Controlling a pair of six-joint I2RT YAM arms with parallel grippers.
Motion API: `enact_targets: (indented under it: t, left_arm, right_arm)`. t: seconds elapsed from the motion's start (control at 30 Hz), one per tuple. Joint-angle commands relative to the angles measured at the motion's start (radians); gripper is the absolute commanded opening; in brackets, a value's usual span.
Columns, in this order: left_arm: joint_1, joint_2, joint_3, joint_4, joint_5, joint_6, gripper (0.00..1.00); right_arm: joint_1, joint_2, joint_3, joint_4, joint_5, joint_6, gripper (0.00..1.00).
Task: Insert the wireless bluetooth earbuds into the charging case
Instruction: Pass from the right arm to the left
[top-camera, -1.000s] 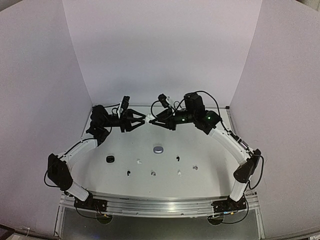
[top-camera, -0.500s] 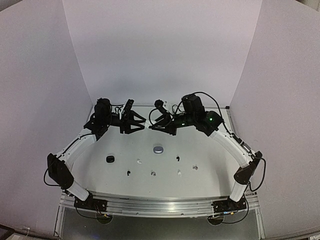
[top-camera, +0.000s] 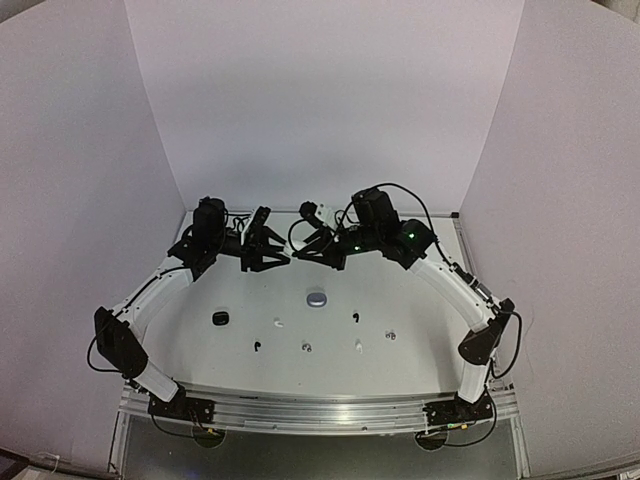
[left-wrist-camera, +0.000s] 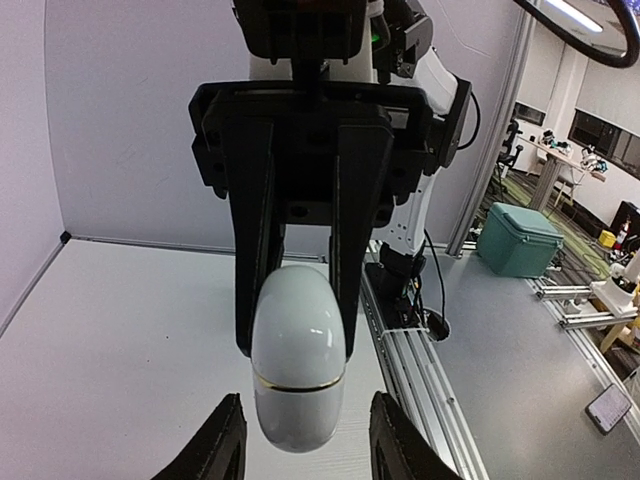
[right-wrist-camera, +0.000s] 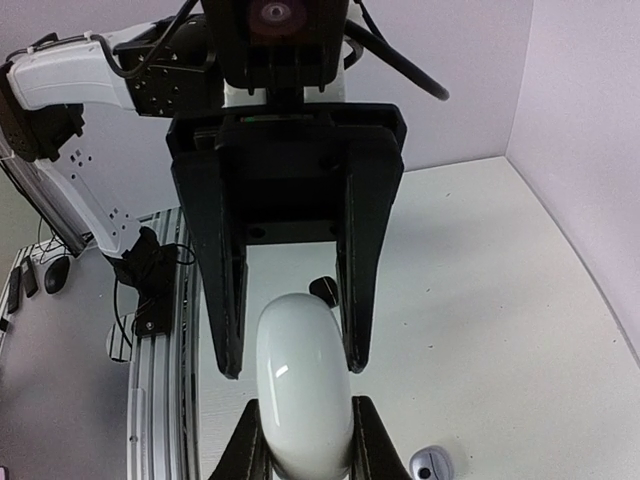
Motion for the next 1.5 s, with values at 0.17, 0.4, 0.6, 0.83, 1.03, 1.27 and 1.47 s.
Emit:
enact_targets:
  t: [0.17,0.4,0.6,0.83,1.03,1.27,1.47]
  left_arm:
    - [-0.010,0.005,0.048,-0.010,0.001,0.045,0.28]
    - [-0.010,0.007,0.048,-0.012,0.002,0.044,0.25]
    - [-0.010,0.006,0.047,-0.007,0.004,0.043,0.18]
    - [-0.010,0.002,0.042,-0.009,-0.003,0.042,0.21]
    - [-0.010,0.002,0.039,0.004,0.010,0.033,0.23]
    - [-0.011,-0.006,0.027,0.062,0.034,-0.022,0.27]
    - [-0.010,-0.008,0.017,0.097,0.046,-0.052,0.22]
  right_arm:
    - [0.012,0.020,0.061,-0.034,0.033,-0.035,0.00]
    - [0.014,0.035,0.077,-0.047,0.057,-0.037,0.00]
    - [0.019,0.048,0.095,-0.058,0.065,-0.041,0.00]
    - [0.019,0.053,0.097,-0.077,0.104,-0.051,0.00]
    - [0.018,0.060,0.108,-0.084,0.112,-0.056,0.00]
    - [0.018,0.056,0.104,-0.090,0.116,-0.058,0.00]
    - [0.018,0.052,0.106,-0.092,0.120,-0.064,0.00]
